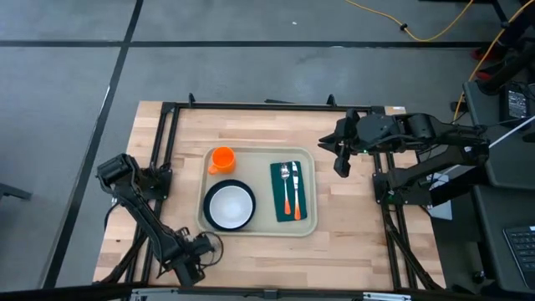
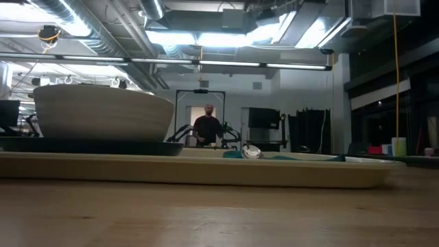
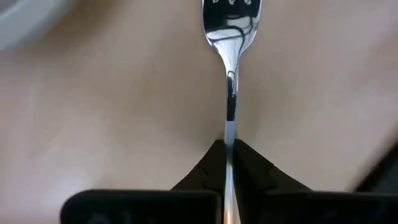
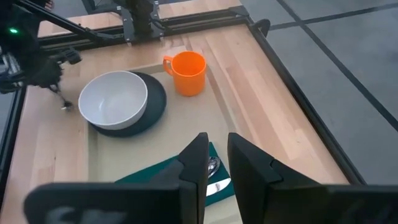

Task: Set up tray
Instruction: Put the orange fork on the dark green napkin

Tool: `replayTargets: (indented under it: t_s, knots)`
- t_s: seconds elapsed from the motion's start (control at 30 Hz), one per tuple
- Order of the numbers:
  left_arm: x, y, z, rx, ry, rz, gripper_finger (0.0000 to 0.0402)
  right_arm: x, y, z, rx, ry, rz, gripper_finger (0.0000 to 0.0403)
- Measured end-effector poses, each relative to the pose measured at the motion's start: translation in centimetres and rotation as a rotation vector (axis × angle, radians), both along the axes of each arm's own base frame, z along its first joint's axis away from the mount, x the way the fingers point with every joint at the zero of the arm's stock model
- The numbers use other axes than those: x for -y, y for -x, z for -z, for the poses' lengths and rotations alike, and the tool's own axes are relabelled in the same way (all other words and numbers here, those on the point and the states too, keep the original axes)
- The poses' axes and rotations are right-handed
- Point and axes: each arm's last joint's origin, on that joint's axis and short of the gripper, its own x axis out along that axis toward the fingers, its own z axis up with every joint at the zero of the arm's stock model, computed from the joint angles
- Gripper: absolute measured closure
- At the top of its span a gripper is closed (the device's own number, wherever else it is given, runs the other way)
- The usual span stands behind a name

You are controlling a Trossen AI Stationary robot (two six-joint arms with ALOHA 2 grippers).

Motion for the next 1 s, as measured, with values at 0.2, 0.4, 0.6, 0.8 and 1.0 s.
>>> replayTargets:
  t_s: [0.2,0.4,0.6,0.8,1.0]
  knots:
    - [1.8,-1.8,-2.6,0.096,0.098,0.074,0.0399,0.0,0.1,0.1,-0.015,0.002,0.0,0.0336]
    - [2.1,-6.3,-8.0,0.265,0.165,0.093,0.0399,0.0,0.1,0.1,-0.021,0.021,-0.014,0.0336]
    - [-0.9,-10.1,-15.0,0.348,0.106,0.062,0.0399,0.0,0.1,0.1,-0.027,0.043,-0.031,0.0336]
    - [-5.6,-10.9,-20.9,0.334,0.005,-0.063,0.0399,-0.2,0.1,0.1,-0.041,0.057,-0.126,0.0336]
    - [-11.3,-11.2,-25.8,0.541,-0.093,-0.445,0.0399,-0.2,0.2,0.0,-0.043,0.08,-0.152,0.0336]
